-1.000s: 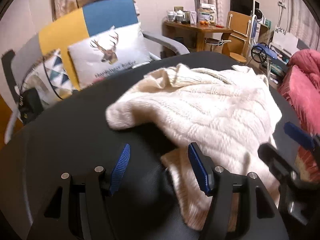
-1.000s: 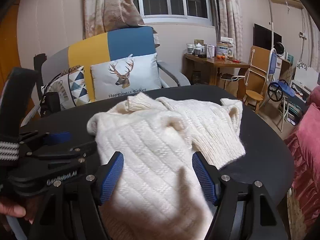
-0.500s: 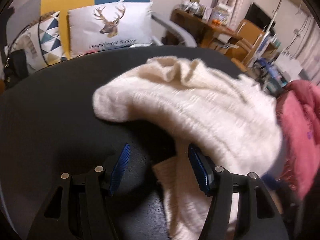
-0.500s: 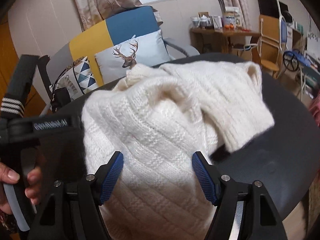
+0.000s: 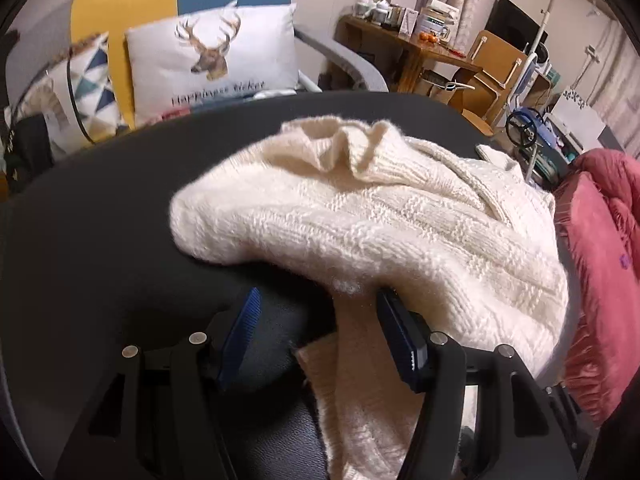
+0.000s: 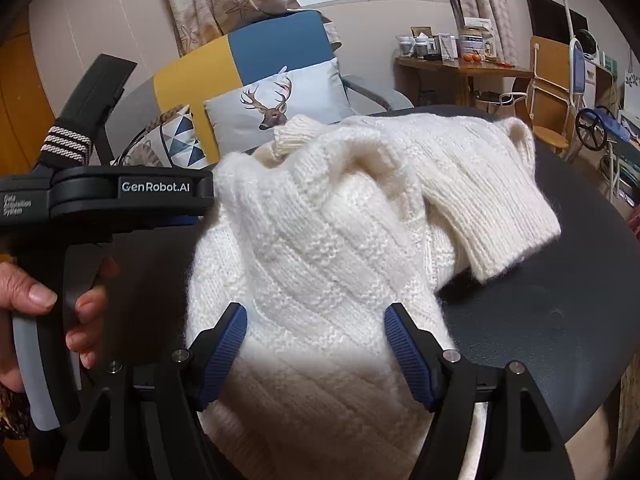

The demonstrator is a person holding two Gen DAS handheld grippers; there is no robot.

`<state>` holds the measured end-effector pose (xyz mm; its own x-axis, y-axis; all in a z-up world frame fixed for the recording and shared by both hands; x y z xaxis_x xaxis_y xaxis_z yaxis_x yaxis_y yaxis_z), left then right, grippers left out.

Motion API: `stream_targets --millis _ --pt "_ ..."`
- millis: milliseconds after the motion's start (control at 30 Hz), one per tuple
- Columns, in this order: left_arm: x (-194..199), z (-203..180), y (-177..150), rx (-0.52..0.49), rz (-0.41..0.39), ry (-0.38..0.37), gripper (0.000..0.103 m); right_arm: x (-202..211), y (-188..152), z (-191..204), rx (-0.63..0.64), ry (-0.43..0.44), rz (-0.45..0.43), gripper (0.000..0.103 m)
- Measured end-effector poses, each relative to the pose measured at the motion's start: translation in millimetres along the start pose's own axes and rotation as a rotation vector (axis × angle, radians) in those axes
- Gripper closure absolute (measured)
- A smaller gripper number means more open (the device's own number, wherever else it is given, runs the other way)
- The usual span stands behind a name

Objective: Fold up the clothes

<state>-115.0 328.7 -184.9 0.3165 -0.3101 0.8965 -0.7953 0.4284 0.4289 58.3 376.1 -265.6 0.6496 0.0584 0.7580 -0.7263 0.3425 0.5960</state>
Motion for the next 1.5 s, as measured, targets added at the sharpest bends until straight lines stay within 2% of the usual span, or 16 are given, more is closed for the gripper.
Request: stream_targets --millis 133,267,433,500,567,833,933,1133,1267,1467,1500 --pt "7 -1 3 -0.023 -0.036 0.041 0.039 1 2 4 0.024 -0.024 -0.005 0.03" --pt "20 -7 8 -0.047 -0.085 0.045 0.039 -1 2 5 0.033 -0.029 0.001 0.03" --pt "33 -15 14 -0.064 -0.129 -0.009 0.039 -4 1 3 0.012 -0.019 0.006 0.029" --pt "33 -20 15 -0.072 -0.128 -0.018 0.033 -4 1 4 0.018 -0.024 0.007 0.029" --pt "30 -24 16 -0.08 -0.122 -0.022 0.032 -4 1 4 0.019 -0.024 0.007 0.029" --pt "16 -27 12 -0.078 -0.075 -0.028 0.031 -3 3 2 0.014 -0.017 0.006 0.028" --pt "9 -22 7 -0.073 -0.037 -0.039 0.028 -3 4 1 0.019 -0.014 0.008 0.028" --pt "-2 -14 -2 -0.025 0.067 -0.131 0.022 -3 4 1 0.021 -0.003 0.005 0.028" --pt "-16 -19 -4 -0.034 0.128 -0.15 0.019 -2 6 2 0.027 -0.004 -0.006 0.028" --pt "-41 -22 -5 0.021 0.194 -0.166 0.019 -3 14 2 0.07 -0.027 -0.021 0.028" --pt "-45 -21 -7 0.03 0.2 -0.156 0.016 -3 16 2 0.073 -0.025 -0.019 0.028"
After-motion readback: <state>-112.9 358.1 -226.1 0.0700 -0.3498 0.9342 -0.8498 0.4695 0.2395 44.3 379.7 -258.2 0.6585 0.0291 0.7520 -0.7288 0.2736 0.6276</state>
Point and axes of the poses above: each gripper's, at about its wrist camera, not at the fingertips, and x roughly against the way its jaws point, z to its left, y to its top, the point moved 8 cm from there along -x, roughly the way its jaws point, and after that the axes turned 7 degrees about z, right-handed, at the moved point
